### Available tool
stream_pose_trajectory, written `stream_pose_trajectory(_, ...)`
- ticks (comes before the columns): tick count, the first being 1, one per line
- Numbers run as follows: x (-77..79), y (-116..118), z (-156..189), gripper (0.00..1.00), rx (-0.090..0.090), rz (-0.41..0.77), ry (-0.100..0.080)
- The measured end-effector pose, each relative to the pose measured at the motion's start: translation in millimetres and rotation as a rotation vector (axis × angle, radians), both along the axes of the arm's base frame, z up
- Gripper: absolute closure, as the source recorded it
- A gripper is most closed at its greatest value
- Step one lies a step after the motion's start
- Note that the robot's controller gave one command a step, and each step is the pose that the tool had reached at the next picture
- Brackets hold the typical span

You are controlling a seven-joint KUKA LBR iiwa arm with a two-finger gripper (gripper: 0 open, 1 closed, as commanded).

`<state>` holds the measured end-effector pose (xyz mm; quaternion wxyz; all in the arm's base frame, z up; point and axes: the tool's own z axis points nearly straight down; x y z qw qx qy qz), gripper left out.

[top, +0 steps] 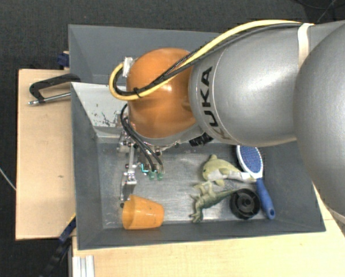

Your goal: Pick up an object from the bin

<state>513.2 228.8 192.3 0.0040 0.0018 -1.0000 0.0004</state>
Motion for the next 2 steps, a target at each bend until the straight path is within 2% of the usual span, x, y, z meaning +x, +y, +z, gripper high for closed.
stream_pose_trajectory(1,-12.9,-34,-99,0.00,0.009,0.149,-0.021)
stream_pose_trajectory(2,-4.6,-123,-96,0.00,-0.002,0.081,-0.010)
